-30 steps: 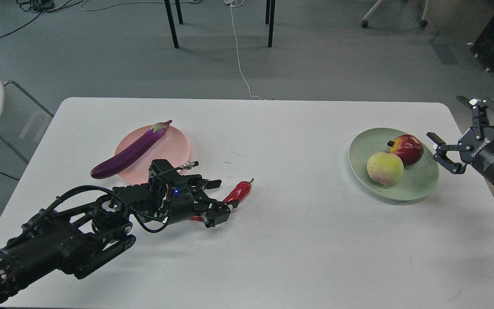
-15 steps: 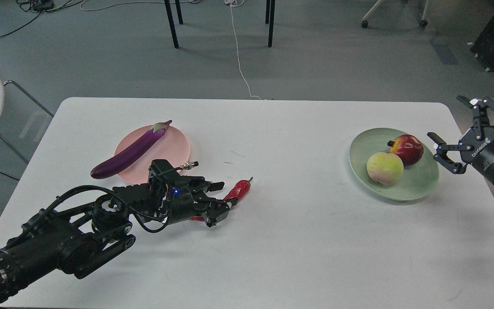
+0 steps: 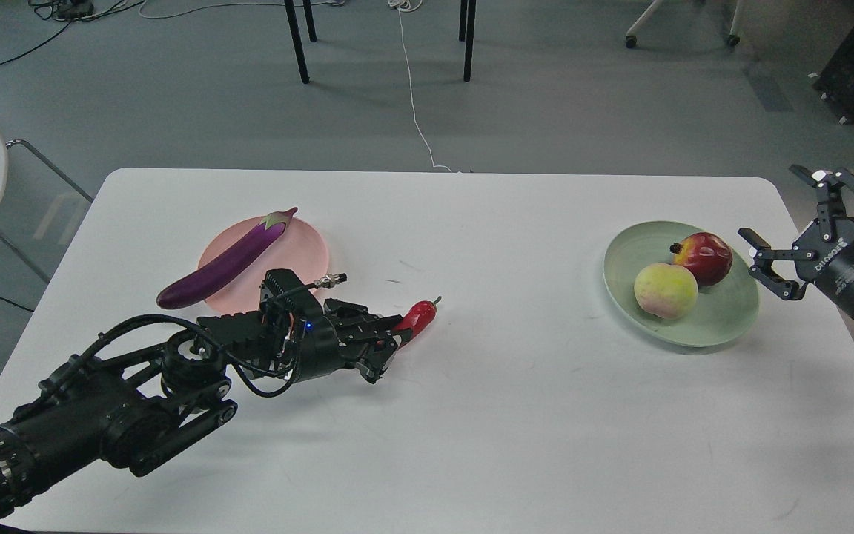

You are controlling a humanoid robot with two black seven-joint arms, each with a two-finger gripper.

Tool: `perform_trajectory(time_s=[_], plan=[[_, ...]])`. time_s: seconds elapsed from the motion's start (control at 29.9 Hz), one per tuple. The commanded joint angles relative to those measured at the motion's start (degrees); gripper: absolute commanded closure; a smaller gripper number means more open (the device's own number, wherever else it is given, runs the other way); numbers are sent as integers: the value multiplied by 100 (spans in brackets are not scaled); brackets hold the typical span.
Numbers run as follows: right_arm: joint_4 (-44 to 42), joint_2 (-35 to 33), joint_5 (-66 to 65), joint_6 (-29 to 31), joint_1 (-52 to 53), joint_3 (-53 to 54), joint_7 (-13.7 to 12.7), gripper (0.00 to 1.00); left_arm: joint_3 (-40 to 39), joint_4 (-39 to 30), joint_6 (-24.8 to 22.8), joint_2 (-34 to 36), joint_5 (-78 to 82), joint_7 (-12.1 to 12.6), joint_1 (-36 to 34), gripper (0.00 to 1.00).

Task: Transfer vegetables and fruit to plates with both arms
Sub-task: 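Carry the chili pepper onto the pink plate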

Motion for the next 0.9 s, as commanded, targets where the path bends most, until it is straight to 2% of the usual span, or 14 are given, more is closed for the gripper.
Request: perform_trajectory(time_s=[0.0, 0.23, 0.33, 0.43, 0.63, 0.73, 0.87], plan=[[0, 2, 2, -1, 0, 0, -1, 3, -18, -104, 0, 50, 0, -9, -145, 92], [-8, 2, -6, -1, 0, 0, -1, 3, -27, -148, -70, 620, 0, -18, -655, 91], [0, 10, -6, -1, 0, -9, -1, 3, -27, -122, -341, 928, 0, -18, -813, 90], [9, 28, 2, -10, 0, -9, -1, 3, -27, -70, -527, 1157, 0, -18, -875, 90], [9, 28, 2, -10, 0, -9, -1, 3, -27, 334, -553, 1280, 0, -18, -875, 88], [9, 19, -6, -10, 0, -9, -1, 3, -27, 423, -527, 1272, 0, -18, -866, 80], [9, 2, -6, -1, 0, -9, -1, 3, -27, 467, -527, 1271, 0, -9, -866, 59]])
